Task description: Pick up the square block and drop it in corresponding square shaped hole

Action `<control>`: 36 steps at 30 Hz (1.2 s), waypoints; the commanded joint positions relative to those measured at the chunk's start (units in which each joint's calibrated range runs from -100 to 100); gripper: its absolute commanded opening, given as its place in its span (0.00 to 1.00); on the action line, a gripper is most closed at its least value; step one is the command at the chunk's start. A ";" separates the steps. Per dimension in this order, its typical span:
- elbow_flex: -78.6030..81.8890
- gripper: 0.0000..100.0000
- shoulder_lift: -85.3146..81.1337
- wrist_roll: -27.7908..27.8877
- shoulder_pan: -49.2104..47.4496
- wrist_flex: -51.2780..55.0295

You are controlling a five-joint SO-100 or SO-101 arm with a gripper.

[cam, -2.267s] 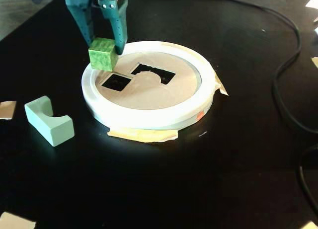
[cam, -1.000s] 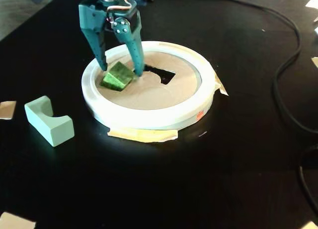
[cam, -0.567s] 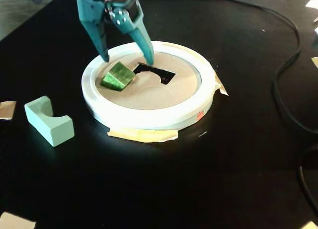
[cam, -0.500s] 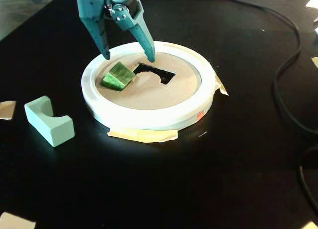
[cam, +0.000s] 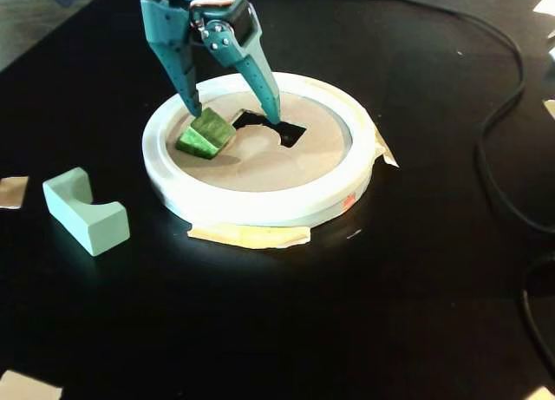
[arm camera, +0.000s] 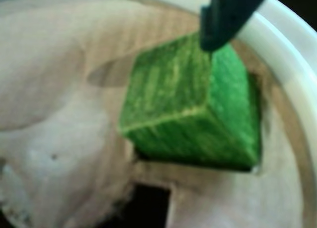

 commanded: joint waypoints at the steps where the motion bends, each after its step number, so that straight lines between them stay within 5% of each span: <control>1: -0.50 0.77 -6.06 0.00 0.76 4.81; 16: -0.59 0.77 -4.89 -1.42 -0.74 8.12; 36: -0.59 0.77 2.27 -3.27 -1.74 -3.52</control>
